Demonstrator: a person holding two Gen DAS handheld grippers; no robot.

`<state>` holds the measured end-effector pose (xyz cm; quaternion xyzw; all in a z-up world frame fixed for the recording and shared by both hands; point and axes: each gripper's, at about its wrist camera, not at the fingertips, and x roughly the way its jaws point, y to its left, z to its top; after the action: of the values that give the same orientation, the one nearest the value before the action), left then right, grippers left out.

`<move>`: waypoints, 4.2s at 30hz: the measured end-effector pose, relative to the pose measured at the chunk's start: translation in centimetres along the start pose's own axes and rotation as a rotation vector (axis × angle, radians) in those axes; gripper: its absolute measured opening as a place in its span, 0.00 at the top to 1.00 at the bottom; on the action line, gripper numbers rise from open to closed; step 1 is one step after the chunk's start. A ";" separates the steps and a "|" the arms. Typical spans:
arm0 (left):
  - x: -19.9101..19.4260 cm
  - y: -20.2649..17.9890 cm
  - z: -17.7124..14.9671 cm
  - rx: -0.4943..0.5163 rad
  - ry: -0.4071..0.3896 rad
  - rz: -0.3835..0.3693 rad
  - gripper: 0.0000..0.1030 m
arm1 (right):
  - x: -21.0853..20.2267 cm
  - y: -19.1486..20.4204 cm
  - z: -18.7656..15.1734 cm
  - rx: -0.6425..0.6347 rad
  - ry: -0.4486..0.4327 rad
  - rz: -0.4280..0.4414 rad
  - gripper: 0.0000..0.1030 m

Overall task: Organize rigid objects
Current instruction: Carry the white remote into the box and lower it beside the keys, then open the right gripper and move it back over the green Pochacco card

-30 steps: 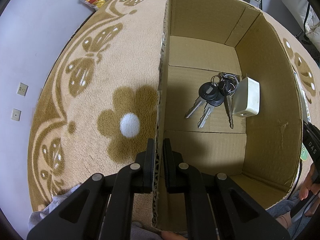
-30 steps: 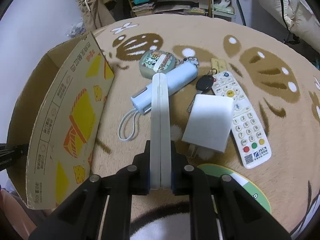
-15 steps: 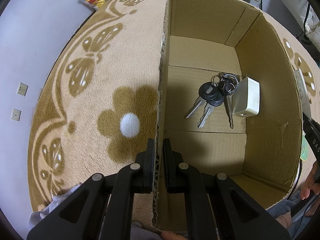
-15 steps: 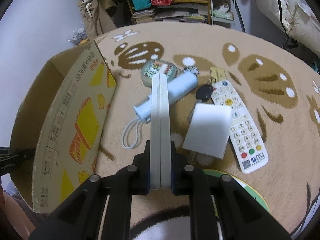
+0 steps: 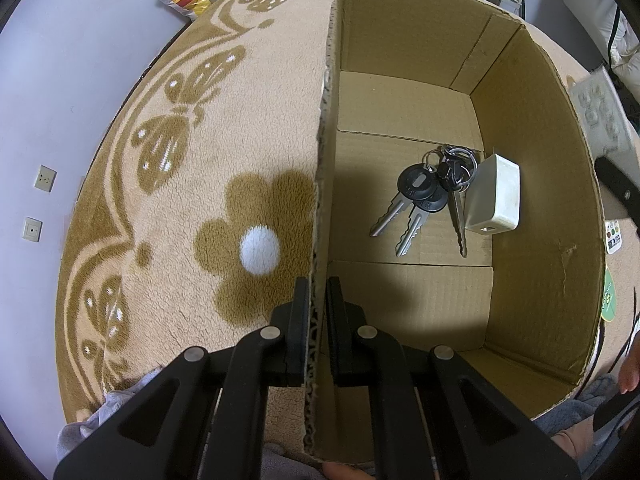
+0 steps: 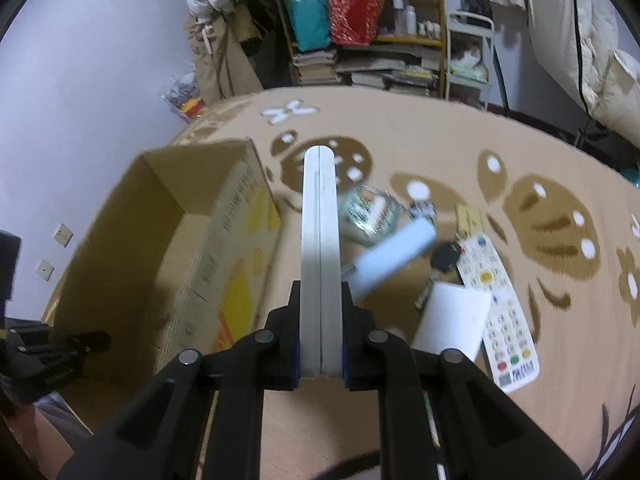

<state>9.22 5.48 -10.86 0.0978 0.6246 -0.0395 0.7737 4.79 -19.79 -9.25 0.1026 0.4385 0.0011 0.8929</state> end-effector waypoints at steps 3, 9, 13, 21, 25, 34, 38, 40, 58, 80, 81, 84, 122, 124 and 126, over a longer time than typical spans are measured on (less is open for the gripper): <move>0.0 0.0 0.0 0.001 0.000 0.001 0.93 | -0.5 1.1 0.9 -0.014 -0.022 0.021 0.85; 0.0 0.0 0.0 -0.001 0.000 0.000 0.93 | -1.3 3.6 2.4 -0.048 -0.059 0.063 0.85; 0.1 0.1 0.0 -0.006 0.002 -0.004 0.93 | -1.3 4.9 3.2 -0.064 -0.076 0.082 0.85; 0.1 0.1 -0.1 -0.008 0.002 -0.009 0.93 | 0.0 7.2 3.5 -0.101 -0.056 0.122 0.85; 0.2 0.1 -0.1 -0.009 0.002 -0.010 0.93 | 0.8 7.9 3.3 -0.120 -0.033 0.140 0.85; 0.2 0.2 -0.1 -0.008 0.002 -0.010 0.93 | 2.9 8.5 2.4 -0.146 0.030 0.118 0.85; 0.2 0.2 0.0 -0.008 0.002 -0.011 0.93 | 3.0 8.6 2.0 -0.160 0.026 0.104 0.85; 0.1 0.1 0.0 -0.008 0.002 -0.012 0.93 | 2.9 8.7 1.9 -0.160 0.022 0.099 0.85; 0.1 0.1 0.1 -0.007 0.001 -0.015 0.93 | 3.4 9.7 2.2 -0.183 0.037 0.058 0.85; 0.0 0.2 0.1 -0.009 -0.003 -0.013 0.92 | -0.3 9.0 2.8 -0.193 -0.026 0.074 0.50; 0.0 0.2 0.1 -0.010 -0.003 -0.015 0.92 | -0.7 8.7 2.8 -0.190 -0.036 0.071 0.48; 0.0 0.2 0.1 -0.009 -0.003 -0.014 0.92 | -1.3 7.8 2.7 -0.182 -0.043 0.045 0.34; -0.2 0.5 0.1 -0.015 0.000 -0.012 0.92 | -0.7 -8.6 -3.7 -0.008 0.231 -0.163 0.06; -0.2 0.5 0.0 -0.014 0.000 -0.010 0.91 | -0.3 -8.9 -4.1 -0.012 0.253 -0.171 0.06; -0.1 0.4 0.1 -0.013 0.000 -0.008 0.91 | 0.2 -9.1 -4.5 -0.016 0.278 -0.182 0.06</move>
<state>9.35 5.85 -10.68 0.0903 0.6254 -0.0386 0.7741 0.56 -27.89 -13.79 0.0541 0.5653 -0.0619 0.8208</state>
